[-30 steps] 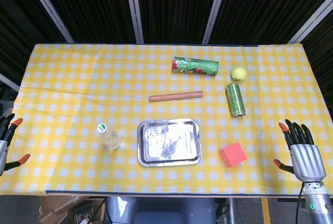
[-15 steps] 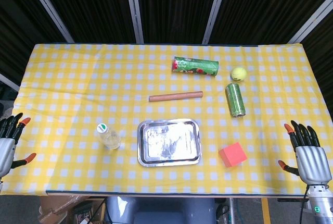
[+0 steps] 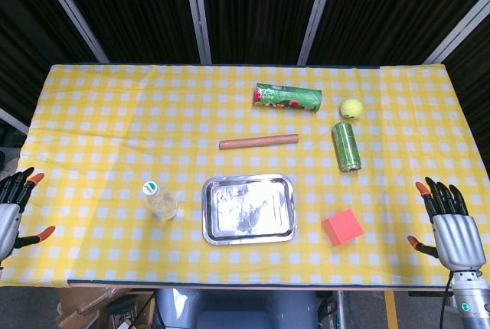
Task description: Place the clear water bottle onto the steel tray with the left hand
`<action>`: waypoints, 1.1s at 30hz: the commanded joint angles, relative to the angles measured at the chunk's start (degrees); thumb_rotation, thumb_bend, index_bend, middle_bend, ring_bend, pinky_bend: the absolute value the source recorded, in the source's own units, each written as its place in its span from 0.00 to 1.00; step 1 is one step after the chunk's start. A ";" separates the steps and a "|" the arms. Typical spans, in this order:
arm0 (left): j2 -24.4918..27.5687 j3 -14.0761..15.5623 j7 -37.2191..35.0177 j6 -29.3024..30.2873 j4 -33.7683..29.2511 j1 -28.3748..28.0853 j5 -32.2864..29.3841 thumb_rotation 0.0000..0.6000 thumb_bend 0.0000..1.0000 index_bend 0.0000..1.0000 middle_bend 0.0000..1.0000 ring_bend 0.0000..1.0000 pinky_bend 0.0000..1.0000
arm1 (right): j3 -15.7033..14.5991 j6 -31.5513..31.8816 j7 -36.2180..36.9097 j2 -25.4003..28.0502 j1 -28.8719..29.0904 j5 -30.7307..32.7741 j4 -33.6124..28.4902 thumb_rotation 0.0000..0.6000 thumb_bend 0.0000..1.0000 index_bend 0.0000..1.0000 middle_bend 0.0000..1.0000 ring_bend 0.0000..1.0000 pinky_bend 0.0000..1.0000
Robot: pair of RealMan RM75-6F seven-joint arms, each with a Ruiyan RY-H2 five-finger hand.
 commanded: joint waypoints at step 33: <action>-17.82 -0.23 -28.94 -15.55 3.37 -13.06 1.92 1.00 0.15 0.12 0.01 0.00 0.00 | 0.04 -0.61 3.13 0.50 0.08 0.08 0.11 1.00 0.18 0.00 0.02 0.00 0.00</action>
